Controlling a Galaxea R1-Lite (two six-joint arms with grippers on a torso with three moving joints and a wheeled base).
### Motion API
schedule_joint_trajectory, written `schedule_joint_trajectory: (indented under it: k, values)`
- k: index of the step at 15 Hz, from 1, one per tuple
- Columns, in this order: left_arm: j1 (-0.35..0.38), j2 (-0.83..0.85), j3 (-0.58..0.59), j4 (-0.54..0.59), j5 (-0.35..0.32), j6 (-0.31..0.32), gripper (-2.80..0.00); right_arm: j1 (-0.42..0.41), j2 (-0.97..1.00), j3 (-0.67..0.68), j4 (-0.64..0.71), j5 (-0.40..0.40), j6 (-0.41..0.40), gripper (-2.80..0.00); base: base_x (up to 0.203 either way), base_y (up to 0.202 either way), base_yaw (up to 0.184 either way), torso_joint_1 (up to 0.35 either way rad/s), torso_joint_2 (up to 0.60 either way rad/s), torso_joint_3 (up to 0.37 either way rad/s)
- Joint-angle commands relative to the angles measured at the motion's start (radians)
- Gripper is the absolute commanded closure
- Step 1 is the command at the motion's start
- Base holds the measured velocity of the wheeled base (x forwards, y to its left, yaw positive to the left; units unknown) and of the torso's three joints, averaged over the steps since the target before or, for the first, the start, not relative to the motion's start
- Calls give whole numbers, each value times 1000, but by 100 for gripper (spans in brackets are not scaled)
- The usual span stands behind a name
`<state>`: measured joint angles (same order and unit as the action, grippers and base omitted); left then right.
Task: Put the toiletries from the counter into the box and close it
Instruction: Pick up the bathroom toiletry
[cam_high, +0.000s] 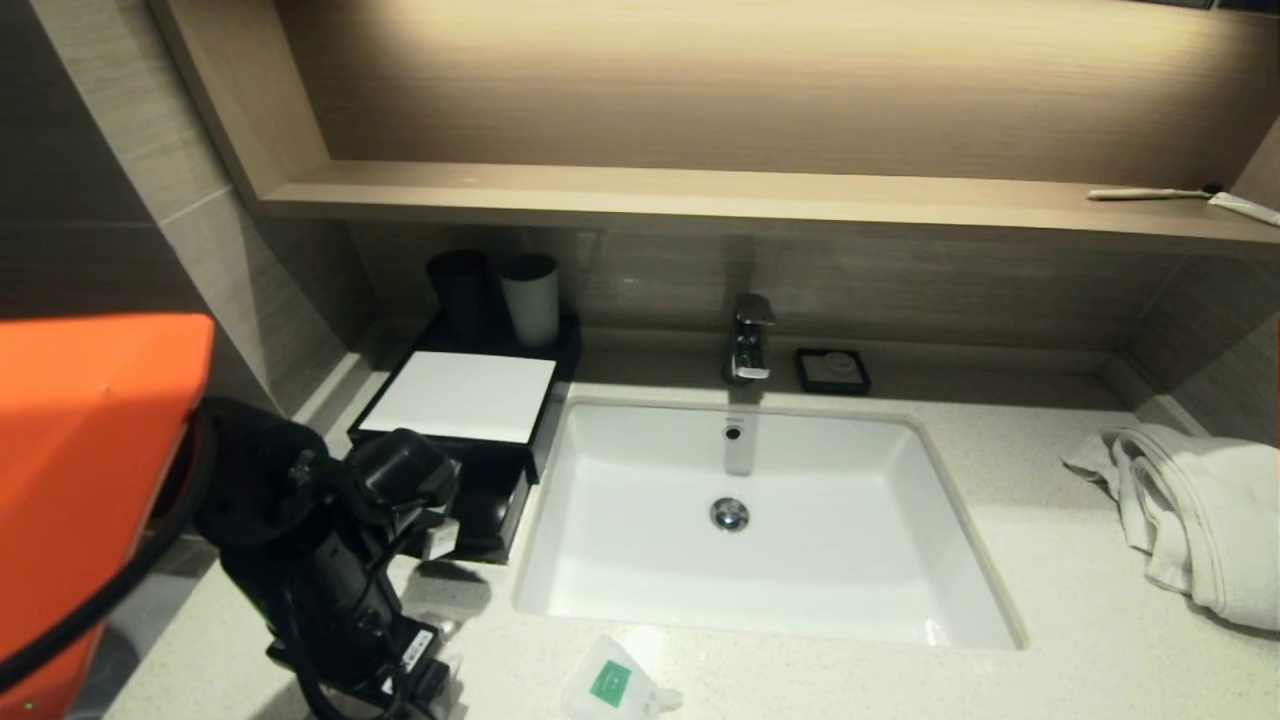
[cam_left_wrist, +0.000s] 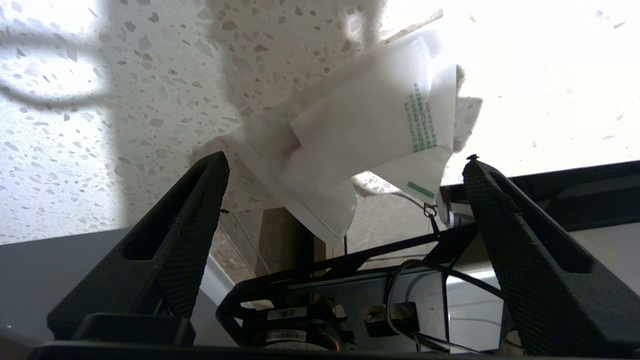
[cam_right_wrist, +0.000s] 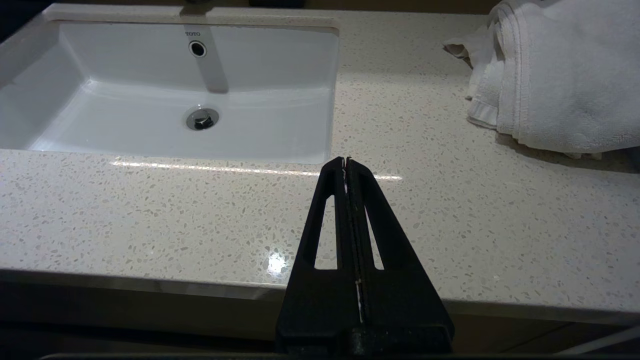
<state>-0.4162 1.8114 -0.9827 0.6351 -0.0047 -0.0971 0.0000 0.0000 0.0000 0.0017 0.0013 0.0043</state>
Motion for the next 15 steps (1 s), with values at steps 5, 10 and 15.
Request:
schedule_joint_trajectory:
  k: [5, 10, 15]
  values:
    - [8, 3, 45, -54, 0, 0, -280, 0, 0, 0, 0, 0, 0, 0, 0, 0, 0, 0, 0, 0]
    - [10, -3, 39, -54, 2, 0, 0, 0, 0, 0, 0, 0, 0, 0, 0, 0, 0, 0, 0, 0]
    - [10, -4, 35, -54, 0, -1, 0, 0, 0, 0, 0, 0, 0, 0, 0, 0, 0, 0, 0, 0]
